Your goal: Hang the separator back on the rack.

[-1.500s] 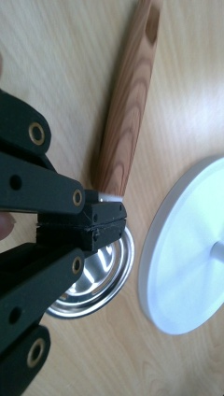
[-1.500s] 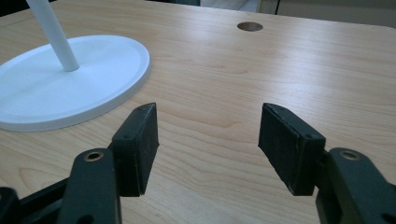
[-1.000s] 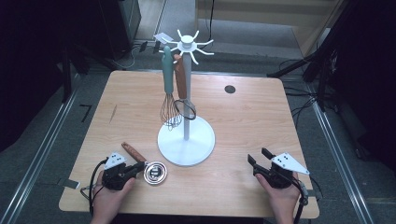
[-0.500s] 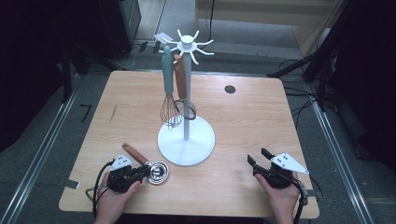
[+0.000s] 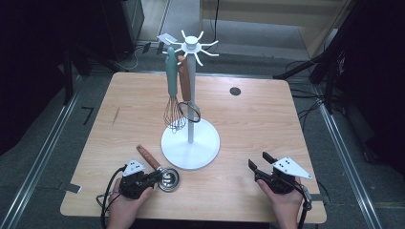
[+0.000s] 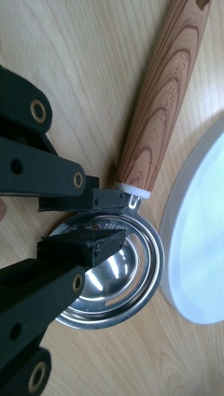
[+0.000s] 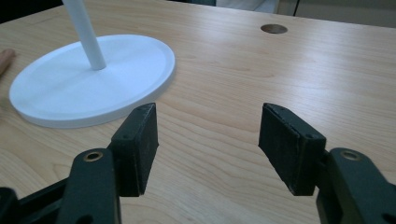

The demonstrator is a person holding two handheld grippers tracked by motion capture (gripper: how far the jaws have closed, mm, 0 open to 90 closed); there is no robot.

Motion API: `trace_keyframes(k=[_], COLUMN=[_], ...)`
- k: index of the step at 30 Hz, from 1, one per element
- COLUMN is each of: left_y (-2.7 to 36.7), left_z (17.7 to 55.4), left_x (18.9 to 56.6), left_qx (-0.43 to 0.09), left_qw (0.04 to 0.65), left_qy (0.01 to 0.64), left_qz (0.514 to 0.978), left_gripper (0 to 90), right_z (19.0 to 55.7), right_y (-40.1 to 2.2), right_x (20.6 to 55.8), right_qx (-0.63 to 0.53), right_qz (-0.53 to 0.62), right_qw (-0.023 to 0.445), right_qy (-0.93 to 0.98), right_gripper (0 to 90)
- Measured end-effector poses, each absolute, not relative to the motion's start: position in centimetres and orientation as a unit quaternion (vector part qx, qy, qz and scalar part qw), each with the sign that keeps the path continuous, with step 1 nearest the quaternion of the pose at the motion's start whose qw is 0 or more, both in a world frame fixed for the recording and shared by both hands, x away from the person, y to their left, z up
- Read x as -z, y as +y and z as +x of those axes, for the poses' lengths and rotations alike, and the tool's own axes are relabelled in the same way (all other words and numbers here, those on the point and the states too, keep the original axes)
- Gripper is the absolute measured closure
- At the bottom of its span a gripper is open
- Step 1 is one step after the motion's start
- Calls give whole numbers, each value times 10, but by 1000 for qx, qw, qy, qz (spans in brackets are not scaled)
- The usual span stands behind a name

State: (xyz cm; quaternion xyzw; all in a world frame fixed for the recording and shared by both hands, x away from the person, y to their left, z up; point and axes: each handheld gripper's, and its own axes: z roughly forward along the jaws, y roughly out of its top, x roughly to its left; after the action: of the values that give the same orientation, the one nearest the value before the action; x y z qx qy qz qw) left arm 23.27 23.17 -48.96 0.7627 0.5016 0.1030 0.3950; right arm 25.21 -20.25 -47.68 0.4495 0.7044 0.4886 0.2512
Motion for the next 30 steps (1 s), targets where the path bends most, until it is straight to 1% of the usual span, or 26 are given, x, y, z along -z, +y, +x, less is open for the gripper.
trace_keyframes(k=[6, 9, 13, 15, 16, 18, 19, 21, 22, 24, 27, 30], left_y=[219, 214, 209, 207, 207, 208, 210, 214, 215, 215, 211, 207], left_z=[228, 227, 226, 225, 225, 225, 225, 225, 225, 225, 224, 225], left_x=[491, 491, 491, 492, 492, 490, 490, 488, 489, 490, 490, 490], left_qx=[-99, -94, -93, -92, -91, -90, -89, -89, -84, -79, -76, -76], left_qw=[396, 399, 399, 404, 406, 408, 411, 411, 411, 408, 410, 409], left_qy=[494, 492, 486, 478, 474, 475, 476, 478, 479, 476, 472, 470], left_qz=[767, 768, 772, 775, 776, 774, 773, 771, 771, 775, 777, 778], left_gripper=[809, 810, 805, 776, 754, 738, 745, 786, 808, 849, 863, 871], right_z=[249, 247, 244, 242, 242, 239, 238, 236, 235, 233, 232, 233], right_y=[-189, -181, -166, -156, -151, -139, -133, -120, -114, -101, -85, -73], right_x=[473, 470, 467, 467, 467, 467, 467, 468, 469, 470, 473, 477], right_qx=[-497, -508, -518, -523, -524, -530, -533, -541, -544, -547, -542, -535], right_qz=[437, 431, 414, 405, 397, 384, 382, 372, 366, 353, 338, 332], right_qw=[250, 239, 224, 216, 211, 202, 192, 169, 156, 138, 122, 110], right_qy=[707, 707, 714, 718, 723, 729, 731, 735, 739, 746, 760, 769], right_gripper=[368, 368, 386, 402, 421, 450, 468, 536, 557, 637, 718, 777])
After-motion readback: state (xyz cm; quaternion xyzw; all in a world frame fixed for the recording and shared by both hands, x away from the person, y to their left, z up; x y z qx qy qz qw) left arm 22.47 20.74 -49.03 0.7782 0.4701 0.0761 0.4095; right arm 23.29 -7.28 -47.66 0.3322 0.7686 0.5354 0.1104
